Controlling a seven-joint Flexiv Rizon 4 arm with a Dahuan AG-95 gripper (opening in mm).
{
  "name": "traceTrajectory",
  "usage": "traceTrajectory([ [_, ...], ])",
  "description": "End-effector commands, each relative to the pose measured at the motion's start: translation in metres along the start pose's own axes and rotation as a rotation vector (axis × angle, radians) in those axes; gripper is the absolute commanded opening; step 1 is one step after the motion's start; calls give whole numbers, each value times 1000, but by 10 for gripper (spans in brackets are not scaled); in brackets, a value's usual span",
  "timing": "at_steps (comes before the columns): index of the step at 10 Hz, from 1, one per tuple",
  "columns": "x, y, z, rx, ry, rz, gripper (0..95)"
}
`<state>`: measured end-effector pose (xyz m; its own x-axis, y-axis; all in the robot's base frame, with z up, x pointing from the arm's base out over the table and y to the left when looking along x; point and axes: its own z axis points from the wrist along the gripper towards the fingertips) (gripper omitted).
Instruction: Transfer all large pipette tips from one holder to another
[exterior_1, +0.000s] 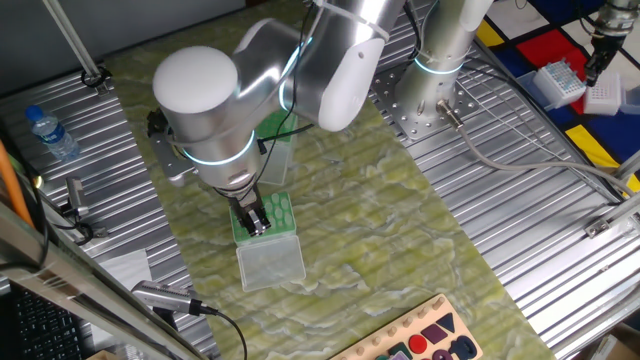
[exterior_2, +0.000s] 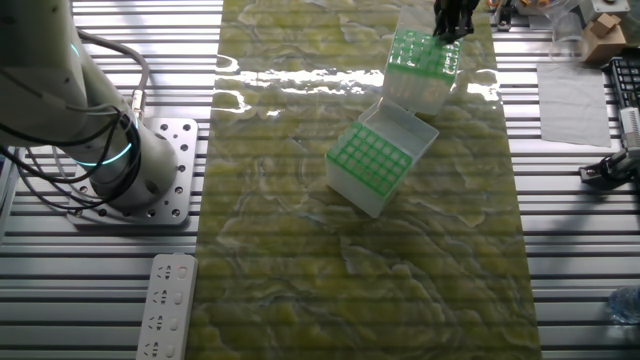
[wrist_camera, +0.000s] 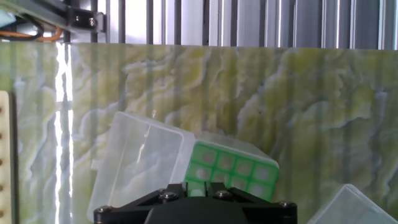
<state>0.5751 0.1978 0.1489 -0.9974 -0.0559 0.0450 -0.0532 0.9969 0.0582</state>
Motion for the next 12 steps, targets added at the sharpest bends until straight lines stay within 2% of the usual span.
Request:
traceTrajectory([
  [1,1,1,-5,4,6,-12,0],
  [2,2,1,-9,4,9,-19,0],
  [7,12,-14,-53,2,28,-110,0],
  [9,12,-19,-77,1,34,-131,0],
  [11,10,-18,-91,-1,45,-136,0],
  [12,9,-17,-106,-2,54,-145,0],
])
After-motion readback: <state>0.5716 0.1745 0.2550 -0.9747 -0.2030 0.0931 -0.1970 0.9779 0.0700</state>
